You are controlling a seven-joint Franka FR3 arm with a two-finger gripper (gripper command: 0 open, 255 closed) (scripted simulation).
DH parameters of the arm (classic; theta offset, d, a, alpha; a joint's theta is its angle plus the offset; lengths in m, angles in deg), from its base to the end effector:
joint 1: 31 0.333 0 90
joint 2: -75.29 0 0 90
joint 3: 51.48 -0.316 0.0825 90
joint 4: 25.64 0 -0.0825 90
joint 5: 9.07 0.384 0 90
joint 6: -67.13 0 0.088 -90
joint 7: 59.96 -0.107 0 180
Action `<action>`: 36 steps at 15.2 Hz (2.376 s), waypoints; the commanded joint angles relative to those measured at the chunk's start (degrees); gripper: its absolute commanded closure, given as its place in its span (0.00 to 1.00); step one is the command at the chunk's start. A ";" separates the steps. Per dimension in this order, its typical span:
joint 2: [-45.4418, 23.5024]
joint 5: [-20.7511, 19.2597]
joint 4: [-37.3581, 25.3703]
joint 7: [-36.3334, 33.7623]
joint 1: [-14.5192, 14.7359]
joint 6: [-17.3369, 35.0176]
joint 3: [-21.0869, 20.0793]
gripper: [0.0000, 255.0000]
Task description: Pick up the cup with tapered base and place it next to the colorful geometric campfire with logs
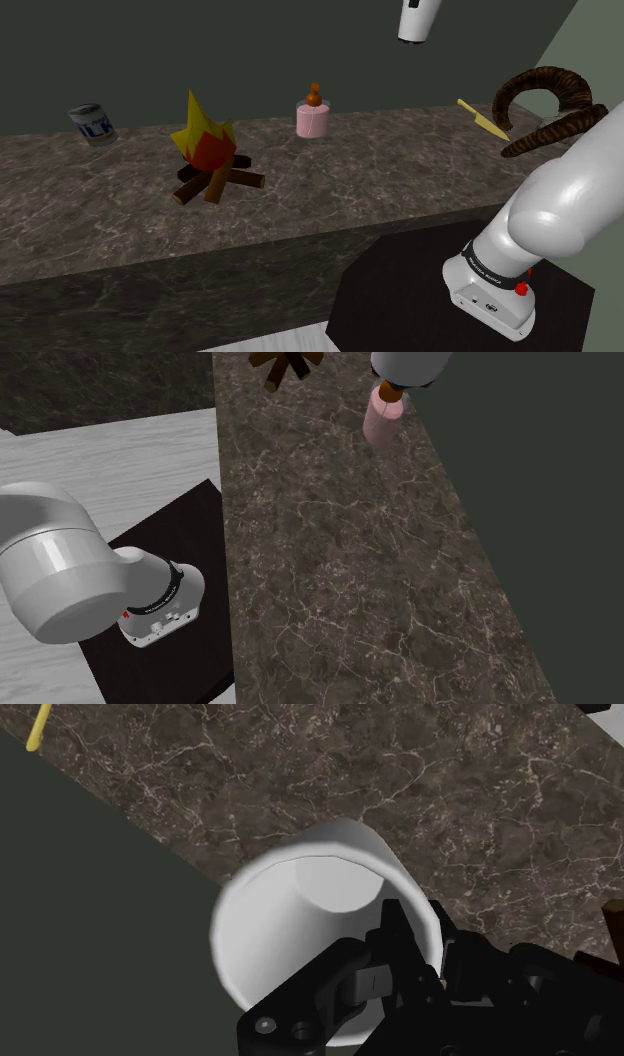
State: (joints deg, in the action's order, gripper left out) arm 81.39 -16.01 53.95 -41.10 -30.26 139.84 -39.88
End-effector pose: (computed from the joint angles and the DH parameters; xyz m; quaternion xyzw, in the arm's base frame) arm 0.4673 -0.1137 0.7355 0.9975 0.0528 -0.0199 0.0436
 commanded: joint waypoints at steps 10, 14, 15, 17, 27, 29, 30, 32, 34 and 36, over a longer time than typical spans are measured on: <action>-2.97 1.56 -3.55 -16.28 7.03 -2.16 -8.91 1.00; -6.17 1.95 -7.59 -21.91 9.71 -3.46 -11.83 1.00; -7.17 2.00 -8.87 -23.30 10.41 -3.86 -12.54 1.00; -9.44 2.00 -11.83 -26.06 11.84 -4.78 -13.92 1.00; -9.07 2.34 -5.35 -30.58 14.05 1.01 -15.66 1.00; -8.08 2.45 -2.40 -30.66 13.99 2.96 -15.62 1.00; -7.62 2.50 -1.00 -30.70 13.97 3.91 -15.60 1.00; -6.78 2.59 1.69 -30.77 13.93 5.76 -15.56 1.00; -6.04 2.66 4.23 -30.85 13.89 7.56 -15.53 1.00; -5.39 2.72 6.64 -30.93 13.86 9.31 -15.50 1.00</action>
State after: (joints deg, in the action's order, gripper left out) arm 75.60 -13.31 59.22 -72.07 -16.33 148.13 -55.45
